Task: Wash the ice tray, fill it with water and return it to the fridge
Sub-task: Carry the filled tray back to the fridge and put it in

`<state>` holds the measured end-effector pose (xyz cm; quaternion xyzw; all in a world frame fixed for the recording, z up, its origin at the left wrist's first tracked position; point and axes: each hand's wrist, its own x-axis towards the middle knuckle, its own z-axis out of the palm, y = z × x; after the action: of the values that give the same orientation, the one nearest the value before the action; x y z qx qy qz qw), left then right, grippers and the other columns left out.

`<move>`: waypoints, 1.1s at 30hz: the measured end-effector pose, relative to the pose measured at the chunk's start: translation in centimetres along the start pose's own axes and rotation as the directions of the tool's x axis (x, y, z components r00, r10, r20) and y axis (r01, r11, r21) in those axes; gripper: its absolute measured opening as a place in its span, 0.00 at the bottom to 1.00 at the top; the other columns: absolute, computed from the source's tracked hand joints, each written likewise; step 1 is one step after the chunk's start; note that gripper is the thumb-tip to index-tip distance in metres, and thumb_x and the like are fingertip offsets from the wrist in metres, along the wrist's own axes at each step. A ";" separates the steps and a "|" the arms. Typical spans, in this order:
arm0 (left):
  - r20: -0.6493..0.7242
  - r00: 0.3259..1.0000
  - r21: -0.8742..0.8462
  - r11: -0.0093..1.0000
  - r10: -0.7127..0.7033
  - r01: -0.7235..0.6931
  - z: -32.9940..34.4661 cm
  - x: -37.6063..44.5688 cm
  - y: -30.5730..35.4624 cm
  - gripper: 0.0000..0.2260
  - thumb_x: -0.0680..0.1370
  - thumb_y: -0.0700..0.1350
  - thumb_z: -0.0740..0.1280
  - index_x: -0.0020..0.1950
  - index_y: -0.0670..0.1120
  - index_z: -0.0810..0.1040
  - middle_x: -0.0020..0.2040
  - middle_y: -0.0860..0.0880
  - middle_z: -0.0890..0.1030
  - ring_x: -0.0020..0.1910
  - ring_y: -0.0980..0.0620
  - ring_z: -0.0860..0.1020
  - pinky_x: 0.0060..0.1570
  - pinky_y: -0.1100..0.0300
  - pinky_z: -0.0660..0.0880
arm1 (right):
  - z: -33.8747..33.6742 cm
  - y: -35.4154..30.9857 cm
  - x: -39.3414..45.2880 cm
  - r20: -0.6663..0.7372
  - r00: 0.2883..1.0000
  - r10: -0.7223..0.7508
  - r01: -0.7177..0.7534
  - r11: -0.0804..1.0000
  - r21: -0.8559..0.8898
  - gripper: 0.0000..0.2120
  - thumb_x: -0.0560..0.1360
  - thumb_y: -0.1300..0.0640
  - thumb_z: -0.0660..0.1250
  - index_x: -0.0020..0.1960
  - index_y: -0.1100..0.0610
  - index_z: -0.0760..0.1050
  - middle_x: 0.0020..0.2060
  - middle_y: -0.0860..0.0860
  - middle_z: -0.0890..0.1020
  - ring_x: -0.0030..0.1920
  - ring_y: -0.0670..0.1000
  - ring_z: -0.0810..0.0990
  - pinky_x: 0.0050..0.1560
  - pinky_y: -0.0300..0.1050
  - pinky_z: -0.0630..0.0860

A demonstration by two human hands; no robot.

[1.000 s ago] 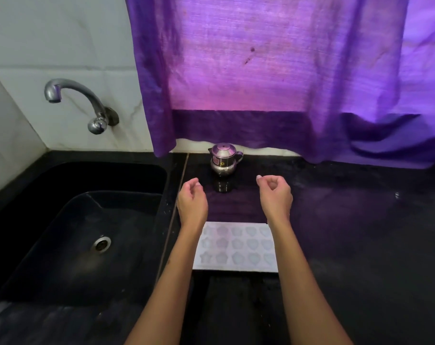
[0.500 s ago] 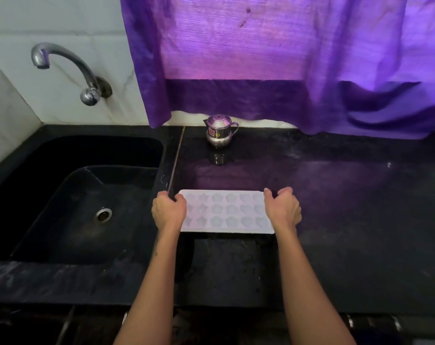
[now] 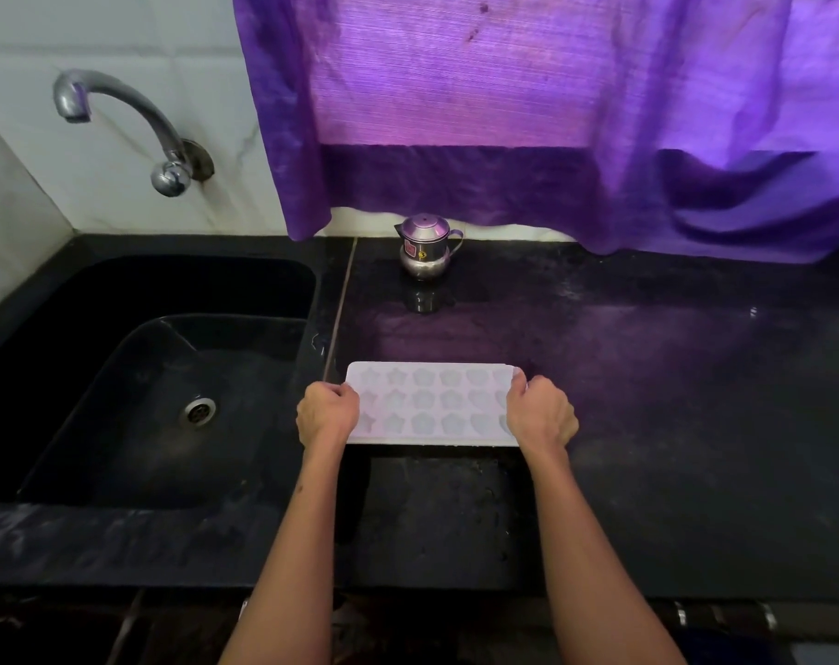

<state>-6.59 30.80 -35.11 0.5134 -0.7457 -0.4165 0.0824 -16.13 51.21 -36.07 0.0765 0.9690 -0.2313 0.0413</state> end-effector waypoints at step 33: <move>-0.192 0.981 -0.504 0.860 -0.020 -0.081 -13.8 2.9 -4.4 0.19 0.76 0.40 0.63 0.26 0.46 0.63 0.27 0.52 0.67 0.29 0.54 0.65 0.29 0.61 0.61 | 1.2 -12.1 -4.9 0.044 0.970 -0.238 0.166 0.786 0.596 0.24 0.80 0.52 0.61 0.28 0.56 0.59 0.25 0.49 0.64 0.28 0.48 0.63 0.31 0.44 0.61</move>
<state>2.70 20.43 -30.31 0.4992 -0.6059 -0.5461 0.2925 -13.24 39.42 -31.20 -0.0323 0.8482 -0.5266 0.0471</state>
